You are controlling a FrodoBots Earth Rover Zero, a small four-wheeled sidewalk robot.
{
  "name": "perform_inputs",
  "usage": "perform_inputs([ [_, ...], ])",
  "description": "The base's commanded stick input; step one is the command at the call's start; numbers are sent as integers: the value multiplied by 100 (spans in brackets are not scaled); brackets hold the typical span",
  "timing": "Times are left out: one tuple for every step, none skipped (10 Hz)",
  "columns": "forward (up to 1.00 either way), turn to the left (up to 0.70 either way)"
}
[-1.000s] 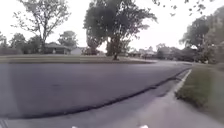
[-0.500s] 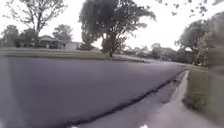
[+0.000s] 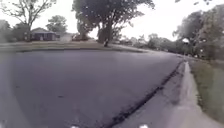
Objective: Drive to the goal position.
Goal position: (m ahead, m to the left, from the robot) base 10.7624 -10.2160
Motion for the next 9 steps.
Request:
perform_inputs([
  [70, -35],
  [70, -22],
  [70, -3],
  [70, 0],
  [70, -12],
  [70, -30],
  [70, -35],
  [70, -35],
  [70, -35],
])
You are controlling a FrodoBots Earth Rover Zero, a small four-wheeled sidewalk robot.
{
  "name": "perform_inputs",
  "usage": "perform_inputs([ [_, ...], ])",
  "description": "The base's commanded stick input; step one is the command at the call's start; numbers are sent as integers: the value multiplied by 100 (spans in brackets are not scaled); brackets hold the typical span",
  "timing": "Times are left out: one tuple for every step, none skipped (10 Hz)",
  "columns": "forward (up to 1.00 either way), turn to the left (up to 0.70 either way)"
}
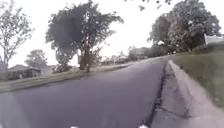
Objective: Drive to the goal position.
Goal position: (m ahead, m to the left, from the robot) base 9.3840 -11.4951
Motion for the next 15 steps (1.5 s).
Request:
perform_inputs([
  [70, -27],
  [70, -18],
  [70, 0],
  [70, 0],
  [70, 0],
  [70, 0],
  [70, 0],
  [70, 0],
  [70, 0],
  [70, 0],
  [70, 0],
  [70, 0],
  [70, 0],
  [70, 0],
  [70, 0],
])
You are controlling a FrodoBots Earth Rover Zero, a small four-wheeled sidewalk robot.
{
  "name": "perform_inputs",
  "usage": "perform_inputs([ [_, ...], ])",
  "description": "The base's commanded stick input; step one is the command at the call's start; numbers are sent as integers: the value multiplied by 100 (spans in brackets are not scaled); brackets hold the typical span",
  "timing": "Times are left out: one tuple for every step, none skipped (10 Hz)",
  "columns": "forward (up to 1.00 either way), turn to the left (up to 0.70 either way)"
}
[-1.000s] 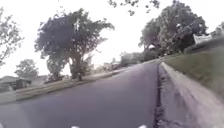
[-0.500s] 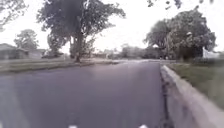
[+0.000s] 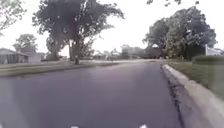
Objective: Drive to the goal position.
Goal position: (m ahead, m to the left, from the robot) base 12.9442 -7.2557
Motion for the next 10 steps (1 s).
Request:
perform_inputs([
  [70, -1],
  [70, -6],
  [70, -35],
  [70, -35],
  [70, -35],
  [70, -35],
  [70, -35],
  [70, -35],
  [70, -35],
  [70, -35],
])
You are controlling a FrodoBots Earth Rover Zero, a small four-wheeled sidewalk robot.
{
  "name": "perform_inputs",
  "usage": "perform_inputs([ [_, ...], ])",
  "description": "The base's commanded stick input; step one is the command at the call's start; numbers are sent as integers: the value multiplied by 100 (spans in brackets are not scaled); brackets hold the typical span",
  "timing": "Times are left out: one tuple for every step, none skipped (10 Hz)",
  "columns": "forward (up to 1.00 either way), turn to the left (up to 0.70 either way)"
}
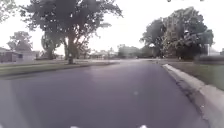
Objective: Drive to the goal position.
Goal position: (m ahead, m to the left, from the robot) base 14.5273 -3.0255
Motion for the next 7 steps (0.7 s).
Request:
perform_inputs([
  [70, -35],
  [70, -35],
  [70, -35],
  [70, -35],
  [70, -35],
  [70, -35],
  [70, -35],
])
